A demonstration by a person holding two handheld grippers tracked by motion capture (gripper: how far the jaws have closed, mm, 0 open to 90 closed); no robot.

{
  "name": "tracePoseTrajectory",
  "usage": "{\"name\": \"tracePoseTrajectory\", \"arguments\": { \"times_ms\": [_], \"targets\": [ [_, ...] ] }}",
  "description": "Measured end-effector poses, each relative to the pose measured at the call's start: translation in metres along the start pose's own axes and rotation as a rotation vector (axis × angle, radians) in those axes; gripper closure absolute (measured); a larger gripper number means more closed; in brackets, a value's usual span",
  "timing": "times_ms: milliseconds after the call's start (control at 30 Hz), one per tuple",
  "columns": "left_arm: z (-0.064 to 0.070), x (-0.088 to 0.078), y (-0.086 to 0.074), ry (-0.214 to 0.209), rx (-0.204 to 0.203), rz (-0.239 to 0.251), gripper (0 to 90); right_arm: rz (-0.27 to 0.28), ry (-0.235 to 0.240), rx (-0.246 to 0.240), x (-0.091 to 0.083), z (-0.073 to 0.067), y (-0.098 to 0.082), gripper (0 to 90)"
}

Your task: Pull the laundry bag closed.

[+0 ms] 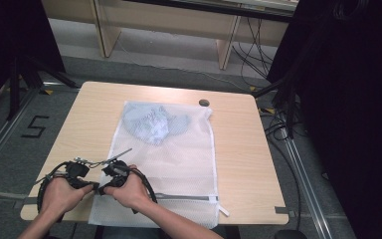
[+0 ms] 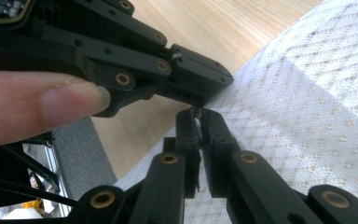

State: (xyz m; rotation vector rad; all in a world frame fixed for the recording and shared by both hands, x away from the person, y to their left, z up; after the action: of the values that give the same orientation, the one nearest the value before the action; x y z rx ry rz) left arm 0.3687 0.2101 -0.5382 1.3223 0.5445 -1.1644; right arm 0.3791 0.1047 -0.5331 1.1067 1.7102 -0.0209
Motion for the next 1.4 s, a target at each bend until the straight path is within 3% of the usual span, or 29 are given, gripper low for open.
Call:
{"name": "tracePoseTrajectory", "arguments": {
  "times_ms": [133,167,200,300,333,600,833,933,1000,1033,1100,1133,1233,1267,1333,1400],
  "targets": [
    [0.002,0.0,0.0,0.01,0.006,-0.005,90.0,-0.004,-0.009,-0.002,-0.001,0.002,-0.001,86.8],
    [0.001,-0.001,0.001,0.0,0.025,-0.019,90.0,-0.001,-0.013,0.019,-0.002,0.001,-0.001,86.8],
    [0.002,0.0,0.001,0.007,0.019,-0.006,90.0,-0.012,-0.023,0.03,-0.003,0.001,-0.002,86.9],
    [0.002,0.001,0.0,0.013,0.03,0.005,90.0,-0.012,-0.023,0.033,-0.003,0.002,-0.003,87.0],
    [0.0,-0.001,0.0,0.012,0.053,-0.017,90.0,-0.016,-0.026,0.039,-0.003,0.002,-0.004,87.0],
    [0.0,-0.002,-0.001,0.013,0.07,-0.024,90.0,-0.023,-0.029,0.075,-0.006,0.004,-0.004,87.1],
    [-0.001,-0.002,-0.001,0.006,0.064,-0.033,90.0,-0.024,-0.027,0.064,-0.007,0.005,-0.005,87.0],
    [0.0,-0.001,-0.001,0.01,0.058,-0.014,90.0,-0.024,-0.032,0.056,-0.009,0.007,-0.006,87.1],
    [-0.002,-0.002,0.0,0.015,0.094,-0.018,90.0,-0.024,-0.031,0.054,-0.01,0.007,-0.006,87.0],
    [0.0,-0.001,-0.001,0.011,0.056,-0.011,90.0,-0.024,-0.03,0.054,-0.01,0.006,-0.006,87.0],
    [-0.001,-0.001,0.0,0.012,0.072,-0.011,90.0,-0.024,-0.03,0.055,-0.011,0.007,-0.006,87.0],
    [0.0,-0.001,-0.001,0.013,0.053,-0.013,90.0,-0.024,-0.03,0.052,-0.011,0.007,-0.007,87.0],
    [-0.003,-0.001,0.0,0.013,0.099,-0.016,90.0,-0.023,-0.032,0.054,-0.012,0.008,-0.008,87.0],
    [-0.001,-0.001,0.0,0.011,0.075,-0.011,90.0,-0.023,-0.045,0.046,-0.013,0.009,-0.008,87.0],
    [-0.003,-0.002,0.0,0.017,0.099,-0.03,90.0,-0.025,-0.033,0.05,-0.013,0.008,-0.009,87.0],
    [-0.003,-0.002,0.0,0.012,0.098,-0.024,90.0,-0.026,-0.035,0.043,-0.013,0.009,-0.01,87.0]
  ]
}}
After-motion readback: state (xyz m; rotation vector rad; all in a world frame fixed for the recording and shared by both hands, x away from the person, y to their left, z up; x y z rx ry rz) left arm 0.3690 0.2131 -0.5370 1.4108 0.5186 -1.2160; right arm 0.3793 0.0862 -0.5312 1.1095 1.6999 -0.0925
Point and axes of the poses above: each handheld gripper's, and its own axes: x roughly forward along the jaws, y roughly out of its top, z roughly to its right, the point moved 5 cm from there along x, roughly forward along the jaws, and after that the axes turned 2 degrees about -x, right-handed, at the moved point
